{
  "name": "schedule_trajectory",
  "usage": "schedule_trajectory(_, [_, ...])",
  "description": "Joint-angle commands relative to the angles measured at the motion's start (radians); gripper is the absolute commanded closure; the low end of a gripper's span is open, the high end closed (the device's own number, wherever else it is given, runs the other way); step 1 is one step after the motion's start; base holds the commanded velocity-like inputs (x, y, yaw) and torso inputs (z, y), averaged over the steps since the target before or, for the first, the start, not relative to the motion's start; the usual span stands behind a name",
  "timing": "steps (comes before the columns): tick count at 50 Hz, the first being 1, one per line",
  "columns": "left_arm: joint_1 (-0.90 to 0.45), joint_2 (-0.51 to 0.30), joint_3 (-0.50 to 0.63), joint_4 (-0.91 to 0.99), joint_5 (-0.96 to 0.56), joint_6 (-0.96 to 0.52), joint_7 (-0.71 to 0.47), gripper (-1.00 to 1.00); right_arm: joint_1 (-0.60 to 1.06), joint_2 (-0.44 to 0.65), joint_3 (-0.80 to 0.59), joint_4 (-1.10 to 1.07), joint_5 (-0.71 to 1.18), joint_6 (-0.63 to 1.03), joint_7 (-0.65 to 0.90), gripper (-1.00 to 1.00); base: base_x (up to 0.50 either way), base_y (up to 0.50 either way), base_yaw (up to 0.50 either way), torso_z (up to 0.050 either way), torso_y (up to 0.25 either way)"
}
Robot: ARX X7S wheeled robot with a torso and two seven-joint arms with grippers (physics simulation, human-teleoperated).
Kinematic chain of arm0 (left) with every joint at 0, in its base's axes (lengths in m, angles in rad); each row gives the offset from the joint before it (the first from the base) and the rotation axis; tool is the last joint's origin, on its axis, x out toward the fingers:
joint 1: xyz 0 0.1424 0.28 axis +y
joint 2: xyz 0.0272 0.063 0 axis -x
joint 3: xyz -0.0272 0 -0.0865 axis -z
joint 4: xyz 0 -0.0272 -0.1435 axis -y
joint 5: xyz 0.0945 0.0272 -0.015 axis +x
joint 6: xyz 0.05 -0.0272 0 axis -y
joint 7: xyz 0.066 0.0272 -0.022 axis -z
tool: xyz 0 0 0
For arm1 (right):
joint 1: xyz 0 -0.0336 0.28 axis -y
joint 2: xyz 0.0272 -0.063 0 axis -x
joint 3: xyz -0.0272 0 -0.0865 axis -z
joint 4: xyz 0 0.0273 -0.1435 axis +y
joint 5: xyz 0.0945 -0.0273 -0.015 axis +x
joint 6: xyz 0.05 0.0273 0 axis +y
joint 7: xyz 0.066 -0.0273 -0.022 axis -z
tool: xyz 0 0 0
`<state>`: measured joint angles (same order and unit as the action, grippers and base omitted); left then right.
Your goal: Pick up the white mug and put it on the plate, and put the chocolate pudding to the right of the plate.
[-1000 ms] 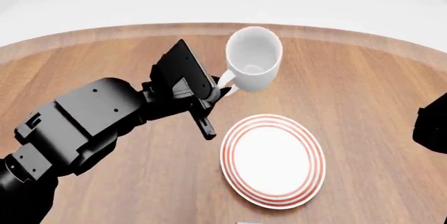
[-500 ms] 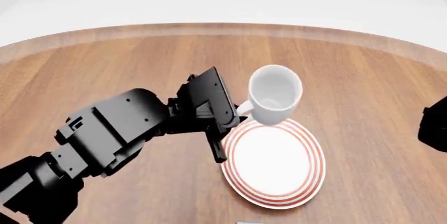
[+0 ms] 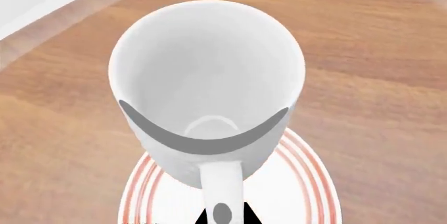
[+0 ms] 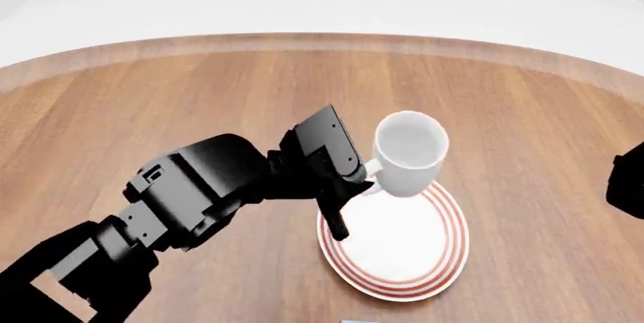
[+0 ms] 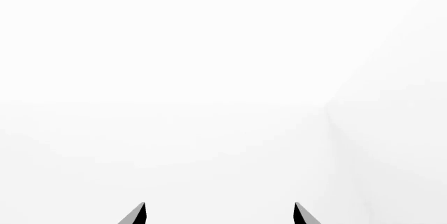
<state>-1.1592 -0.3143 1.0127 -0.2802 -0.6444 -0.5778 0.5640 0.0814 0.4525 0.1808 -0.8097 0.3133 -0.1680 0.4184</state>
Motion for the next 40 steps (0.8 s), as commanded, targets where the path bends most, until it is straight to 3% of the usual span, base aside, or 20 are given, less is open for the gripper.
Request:
schedule_trajectory(1, [-0.018, 0.118, -0.068, -0.199, -0.014, -0.038, -0.011, 1.00, -0.002, -0.018, 0.023, 0.005, -0.019, -0.007, -0.022, -1.00, 0.00, 0.00, 0.00, 0.000, 0.000])
schedule_trajectory(11, [-0.040, 0.184, -0.063, -0.340, 0.006, -0.038, -0.032, 1.00, -0.003, -0.016, 0.026, 0.008, -0.016, -0.011, -0.020, -1.00, 0.00, 0.00, 0.00, 0.000, 0.000])
schedule_trajectory(26, [0.004, 0.222, -0.046, -0.319, -0.024, -0.078, -0.045, 1.00, -0.005, -0.015, 0.026, 0.015, -0.012, -0.018, -0.018, -1.00, 0.00, 0.00, 0.00, 0.000, 0.001])
schedule_trajectory(40, [-0.010, 0.288, -0.054, -0.488, -0.031, -0.058, -0.046, 1.00, -0.006, -0.015, 0.022, 0.023, -0.014, -0.026, -0.019, -1.00, 0.00, 0.00, 0.00, 0.000, 0.000])
